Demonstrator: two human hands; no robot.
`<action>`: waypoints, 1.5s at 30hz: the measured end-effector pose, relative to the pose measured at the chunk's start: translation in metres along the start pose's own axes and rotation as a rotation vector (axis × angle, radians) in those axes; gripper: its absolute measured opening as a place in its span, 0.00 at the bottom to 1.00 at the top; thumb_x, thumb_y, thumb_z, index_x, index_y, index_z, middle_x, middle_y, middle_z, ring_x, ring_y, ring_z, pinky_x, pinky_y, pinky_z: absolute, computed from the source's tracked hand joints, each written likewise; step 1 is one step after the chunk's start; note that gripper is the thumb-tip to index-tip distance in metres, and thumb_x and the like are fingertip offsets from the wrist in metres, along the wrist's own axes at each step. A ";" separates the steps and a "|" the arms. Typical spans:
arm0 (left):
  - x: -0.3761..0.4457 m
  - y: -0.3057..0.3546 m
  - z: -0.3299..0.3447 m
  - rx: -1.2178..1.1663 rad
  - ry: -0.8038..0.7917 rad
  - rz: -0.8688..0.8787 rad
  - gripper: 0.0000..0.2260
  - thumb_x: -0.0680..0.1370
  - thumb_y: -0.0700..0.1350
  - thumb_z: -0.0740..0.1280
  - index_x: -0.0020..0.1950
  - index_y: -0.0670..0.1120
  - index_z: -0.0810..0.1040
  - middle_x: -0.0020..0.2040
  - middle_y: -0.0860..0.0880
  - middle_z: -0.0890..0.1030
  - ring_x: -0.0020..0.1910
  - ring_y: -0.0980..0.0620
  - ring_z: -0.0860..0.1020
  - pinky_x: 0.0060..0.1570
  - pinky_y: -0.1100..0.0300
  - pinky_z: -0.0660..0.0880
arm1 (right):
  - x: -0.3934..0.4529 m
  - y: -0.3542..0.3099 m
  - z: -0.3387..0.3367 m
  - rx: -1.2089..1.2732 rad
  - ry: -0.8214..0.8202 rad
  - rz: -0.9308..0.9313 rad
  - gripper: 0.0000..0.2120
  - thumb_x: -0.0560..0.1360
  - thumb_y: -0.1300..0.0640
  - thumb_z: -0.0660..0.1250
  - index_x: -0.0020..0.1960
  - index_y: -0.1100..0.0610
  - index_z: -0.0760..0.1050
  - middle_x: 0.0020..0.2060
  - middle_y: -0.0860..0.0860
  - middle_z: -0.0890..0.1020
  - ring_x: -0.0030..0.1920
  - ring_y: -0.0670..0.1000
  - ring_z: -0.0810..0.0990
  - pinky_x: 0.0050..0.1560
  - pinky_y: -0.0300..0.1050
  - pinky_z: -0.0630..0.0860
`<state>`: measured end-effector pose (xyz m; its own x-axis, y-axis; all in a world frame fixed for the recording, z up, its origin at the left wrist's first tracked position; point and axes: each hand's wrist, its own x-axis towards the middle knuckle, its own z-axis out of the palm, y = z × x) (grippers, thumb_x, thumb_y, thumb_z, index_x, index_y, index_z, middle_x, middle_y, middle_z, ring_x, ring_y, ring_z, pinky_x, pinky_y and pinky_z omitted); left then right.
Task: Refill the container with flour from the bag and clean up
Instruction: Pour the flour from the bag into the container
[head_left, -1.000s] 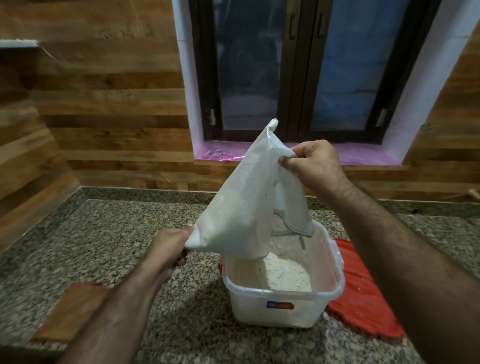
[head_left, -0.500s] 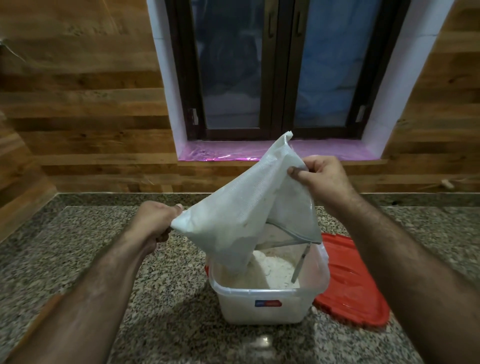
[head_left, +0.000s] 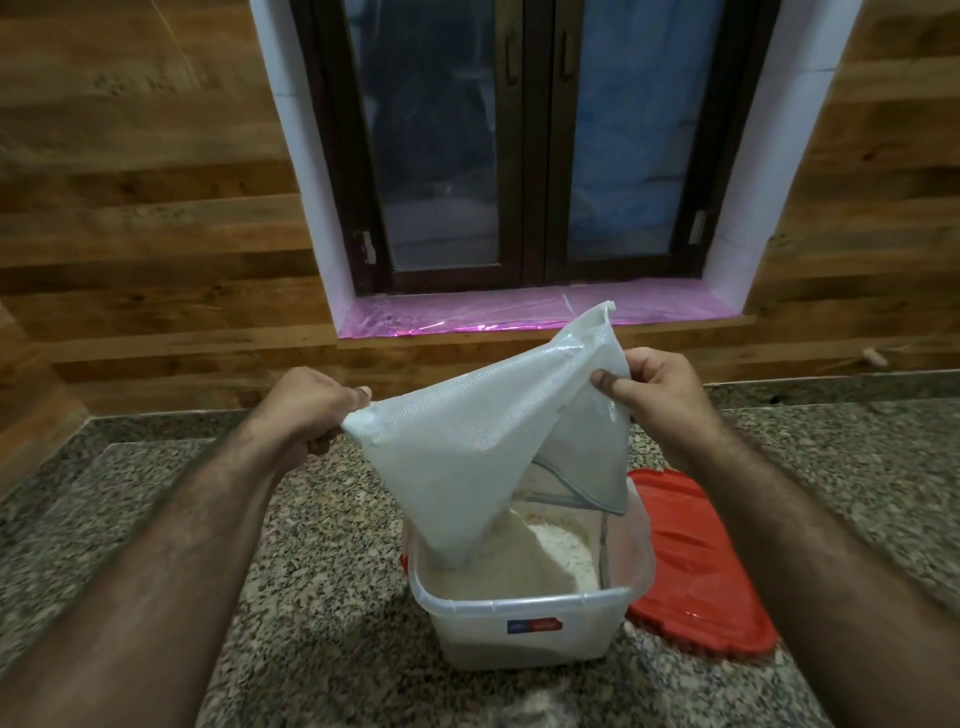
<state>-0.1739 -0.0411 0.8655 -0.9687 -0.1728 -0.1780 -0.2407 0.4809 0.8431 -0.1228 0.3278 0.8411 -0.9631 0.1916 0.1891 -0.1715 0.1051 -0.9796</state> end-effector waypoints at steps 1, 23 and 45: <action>0.001 0.004 -0.002 0.011 -0.004 0.008 0.14 0.80 0.45 0.77 0.42 0.35 0.85 0.29 0.46 0.73 0.23 0.52 0.67 0.26 0.62 0.63 | 0.000 0.002 -0.001 -0.008 -0.006 0.009 0.06 0.79 0.68 0.73 0.50 0.59 0.85 0.39 0.50 0.90 0.40 0.48 0.88 0.39 0.42 0.84; 0.024 0.052 -0.008 0.127 -0.142 0.036 0.19 0.76 0.41 0.80 0.32 0.46 0.73 0.22 0.51 0.68 0.20 0.56 0.64 0.26 0.62 0.61 | 0.029 -0.012 -0.008 -0.225 0.221 0.167 0.06 0.80 0.56 0.71 0.48 0.55 0.85 0.43 0.52 0.87 0.44 0.54 0.85 0.43 0.48 0.82; -0.011 0.003 0.036 -0.644 -0.004 0.177 0.15 0.75 0.32 0.78 0.60 0.39 0.83 0.54 0.37 0.88 0.43 0.48 0.87 0.36 0.58 0.81 | 0.017 0.002 0.012 -0.043 0.364 0.174 0.10 0.73 0.53 0.80 0.45 0.59 0.83 0.38 0.53 0.84 0.39 0.53 0.82 0.40 0.46 0.77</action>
<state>-0.1657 -0.0067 0.8518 -0.9909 -0.1345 -0.0099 0.0048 -0.1084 0.9941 -0.1417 0.3197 0.8417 -0.8393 0.5422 0.0401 0.0038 0.0796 -0.9968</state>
